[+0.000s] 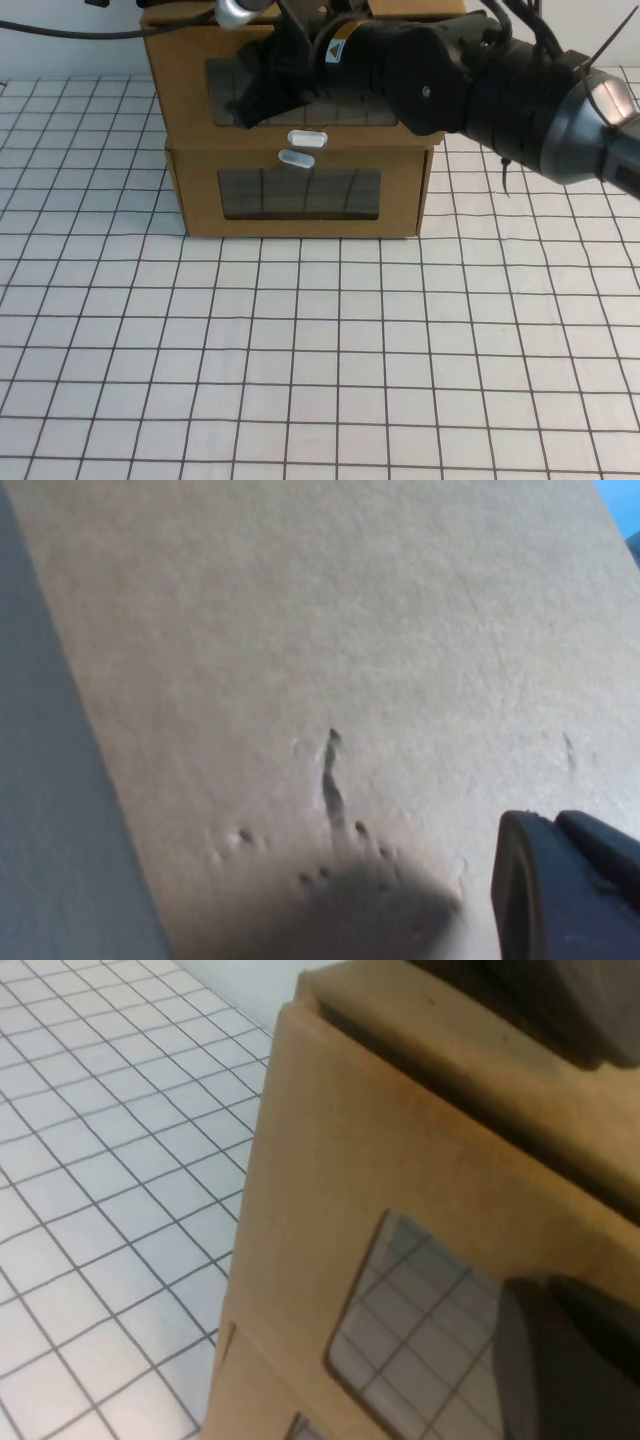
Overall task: Close the shoe box
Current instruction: Close the shoe box with your right arm
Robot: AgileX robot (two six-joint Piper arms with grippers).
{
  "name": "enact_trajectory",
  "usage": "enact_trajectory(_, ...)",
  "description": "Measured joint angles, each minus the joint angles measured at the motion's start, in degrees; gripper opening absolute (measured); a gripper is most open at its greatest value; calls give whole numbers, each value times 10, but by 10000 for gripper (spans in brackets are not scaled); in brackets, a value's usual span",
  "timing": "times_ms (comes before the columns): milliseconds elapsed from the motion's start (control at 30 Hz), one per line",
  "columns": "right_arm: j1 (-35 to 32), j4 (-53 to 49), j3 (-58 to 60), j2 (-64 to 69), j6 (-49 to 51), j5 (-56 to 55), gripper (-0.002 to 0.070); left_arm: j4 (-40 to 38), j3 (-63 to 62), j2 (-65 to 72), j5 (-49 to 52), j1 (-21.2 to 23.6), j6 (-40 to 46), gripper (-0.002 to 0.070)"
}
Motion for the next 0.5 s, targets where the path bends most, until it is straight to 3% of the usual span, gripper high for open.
enact_trajectory(500, -3, 25, 0, 4, -1, -34, -13, 0, 0, -1, 10, 0, 1, -5)
